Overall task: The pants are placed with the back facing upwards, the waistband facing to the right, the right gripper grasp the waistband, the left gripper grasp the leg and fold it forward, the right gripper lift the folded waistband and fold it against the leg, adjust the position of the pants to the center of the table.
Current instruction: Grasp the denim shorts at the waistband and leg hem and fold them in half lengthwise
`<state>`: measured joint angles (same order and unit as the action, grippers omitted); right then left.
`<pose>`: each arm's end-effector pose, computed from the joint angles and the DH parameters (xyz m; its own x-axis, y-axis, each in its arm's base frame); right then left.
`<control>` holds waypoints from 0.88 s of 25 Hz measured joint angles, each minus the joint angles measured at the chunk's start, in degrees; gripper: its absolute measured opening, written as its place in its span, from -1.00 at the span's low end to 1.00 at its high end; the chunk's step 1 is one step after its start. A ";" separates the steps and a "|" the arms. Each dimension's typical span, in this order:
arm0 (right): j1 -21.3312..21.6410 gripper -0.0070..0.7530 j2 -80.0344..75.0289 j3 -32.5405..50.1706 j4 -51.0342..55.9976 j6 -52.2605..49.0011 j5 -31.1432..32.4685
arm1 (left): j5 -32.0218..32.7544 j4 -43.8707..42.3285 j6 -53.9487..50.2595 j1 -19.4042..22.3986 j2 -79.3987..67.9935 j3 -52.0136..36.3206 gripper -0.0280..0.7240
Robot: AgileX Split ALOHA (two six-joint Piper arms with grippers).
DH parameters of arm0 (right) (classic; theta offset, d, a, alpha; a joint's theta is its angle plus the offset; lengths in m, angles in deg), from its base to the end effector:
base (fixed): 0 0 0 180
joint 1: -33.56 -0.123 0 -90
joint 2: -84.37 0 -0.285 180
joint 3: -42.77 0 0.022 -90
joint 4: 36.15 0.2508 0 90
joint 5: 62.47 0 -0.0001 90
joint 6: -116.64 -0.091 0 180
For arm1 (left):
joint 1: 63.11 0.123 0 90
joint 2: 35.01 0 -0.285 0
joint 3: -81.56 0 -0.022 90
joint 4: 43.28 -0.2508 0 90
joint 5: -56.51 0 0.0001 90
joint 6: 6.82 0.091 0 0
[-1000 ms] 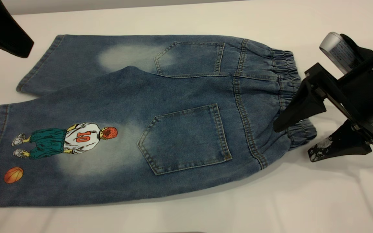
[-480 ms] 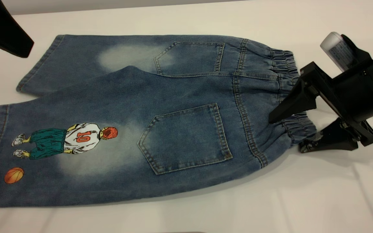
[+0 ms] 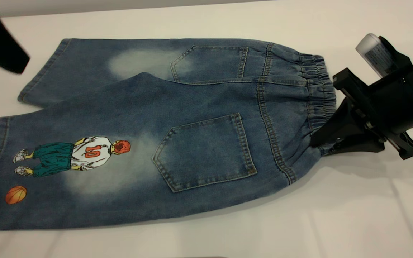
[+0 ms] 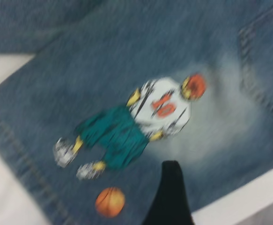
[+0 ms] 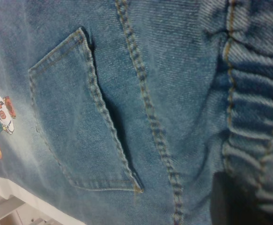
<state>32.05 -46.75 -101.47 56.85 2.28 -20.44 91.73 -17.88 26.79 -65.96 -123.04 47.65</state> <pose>0.2825 0.0684 0.0334 -0.9420 0.3289 0.0661 0.2799 0.6618 0.6955 0.2512 -0.0351 0.2142 -0.8469 0.2506 -0.4689 0.3447 0.9303 -0.1254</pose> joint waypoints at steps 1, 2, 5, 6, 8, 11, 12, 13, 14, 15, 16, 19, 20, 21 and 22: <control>0.00 -0.86 0.00 0.00 0.07 0.32 0.14 | 0.75 -2.36 -1.24 0.00 0.00 0.00 0.53; 0.00 -0.87 0.00 0.00 0.24 0.80 0.44 | 1.40 -5.11 -2.64 0.00 -0.06 0.00 0.53; 0.00 -0.88 0.00 0.00 1.08 1.98 2.57 | 4.03 -13.64 -6.76 0.00 -1.35 0.00 0.53; 0.00 -0.88 0.00 0.00 1.55 2.50 3.44 | 4.88 -16.39 -7.79 0.00 -1.97 -0.21 0.53; 0.00 -0.88 0.00 0.00 2.57 3.59 5.08 | 5.66 -20.07 -8.73 0.00 -3.62 -1.61 0.53; 0.00 -0.88 0.00 0.00 3.74 4.19 7.41 | 5.50 -23.16 -9.25 0.00 -6.88 -4.99 0.53; 0.00 -0.88 0.00 0.00 3.86 4.41 7.85 | 4.50 -23.45 -9.31 0.00 -8.12 -6.27 0.53; 0.00 -0.88 0.00 0.00 3.92 4.64 8.03 | 3.09 -23.84 -9.31 0.00 -9.22 -7.00 0.53; 0.00 -0.88 0.00 0.00 3.97 5.02 8.15 | 1.34 -24.30 -9.31 0.00 -10.62 -7.67 0.53; 0.00 -0.88 0.00 0.00 4.12 5.34 8.21 | -0.55 -25.04 -9.43 0.00 -12.08 -8.13 0.53; 0.07 -0.88 0.00 0.00 4.40 5.90 8.27 | -1.89 -25.94 -9.58 0.00 -13.53 -8.30 0.53; 0.48 -0.88 0.00 0.00 4.99 6.60 8.64 | -5.08 -29.02 -10.04 0.00 -17.48 -8.41 0.53; 0.83 -0.88 0.00 0.00 5.12 6.63 8.70 | -5.58 -29.96 -10.23 0.00 -18.56 -8.41 0.53; 1.18 -0.88 0.00 0.00 5.12 6.67 8.91 | -6.01 -30.43 -10.29 0.00 -19.82 -8.41 0.53; 1.73 -0.88 0.00 0.00 5.12 6.75 9.12 | -6.45 -30.65 -10.30 0.00 -21.06 -8.41 0.53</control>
<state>33.78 -46.75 -101.47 61.97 9.03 -11.33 85.28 -48.53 16.49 -65.96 -144.11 39.24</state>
